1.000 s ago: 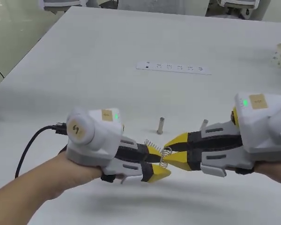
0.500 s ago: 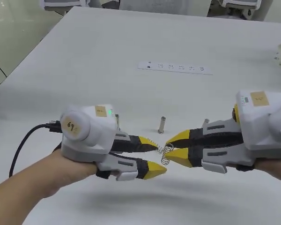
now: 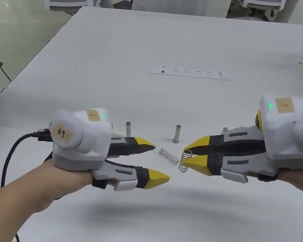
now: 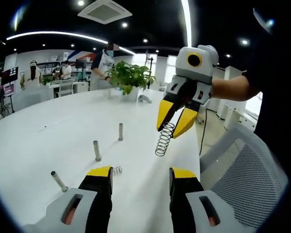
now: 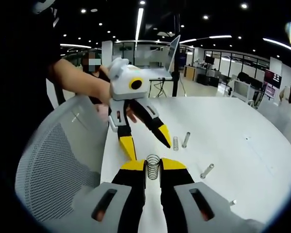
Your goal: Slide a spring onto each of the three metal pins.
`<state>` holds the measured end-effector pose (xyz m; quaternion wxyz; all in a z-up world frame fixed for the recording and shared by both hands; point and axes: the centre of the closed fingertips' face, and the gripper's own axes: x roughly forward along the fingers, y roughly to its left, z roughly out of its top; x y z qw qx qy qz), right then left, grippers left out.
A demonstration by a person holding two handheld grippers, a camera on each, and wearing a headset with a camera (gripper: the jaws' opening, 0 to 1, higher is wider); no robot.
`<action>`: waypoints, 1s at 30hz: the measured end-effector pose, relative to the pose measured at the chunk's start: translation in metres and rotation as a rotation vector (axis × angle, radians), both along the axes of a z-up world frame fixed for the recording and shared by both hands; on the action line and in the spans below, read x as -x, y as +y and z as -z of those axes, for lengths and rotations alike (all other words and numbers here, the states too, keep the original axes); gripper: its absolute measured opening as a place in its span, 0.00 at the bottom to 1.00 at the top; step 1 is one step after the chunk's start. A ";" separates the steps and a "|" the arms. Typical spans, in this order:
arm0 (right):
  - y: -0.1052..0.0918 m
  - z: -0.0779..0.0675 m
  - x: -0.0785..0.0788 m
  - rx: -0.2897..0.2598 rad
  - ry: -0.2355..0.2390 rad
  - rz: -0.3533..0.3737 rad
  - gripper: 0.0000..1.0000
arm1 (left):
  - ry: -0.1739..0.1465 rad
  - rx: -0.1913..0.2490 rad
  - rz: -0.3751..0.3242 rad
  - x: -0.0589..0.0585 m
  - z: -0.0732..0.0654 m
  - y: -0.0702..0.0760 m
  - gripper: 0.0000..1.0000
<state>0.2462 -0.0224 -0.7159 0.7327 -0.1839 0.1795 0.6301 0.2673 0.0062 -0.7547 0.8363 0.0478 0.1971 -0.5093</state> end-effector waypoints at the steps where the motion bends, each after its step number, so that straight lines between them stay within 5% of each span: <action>1: -0.001 0.000 -0.001 0.002 -0.006 0.004 0.08 | 0.005 0.005 -0.013 0.000 0.000 0.003 0.43; 26: -0.019 0.003 -0.015 0.005 -0.030 0.085 0.08 | 0.016 0.007 -0.226 -0.013 0.002 0.059 0.98; 30: -0.023 0.007 -0.015 0.013 -0.036 0.087 0.08 | 0.012 0.010 -0.247 -0.016 0.001 0.064 0.98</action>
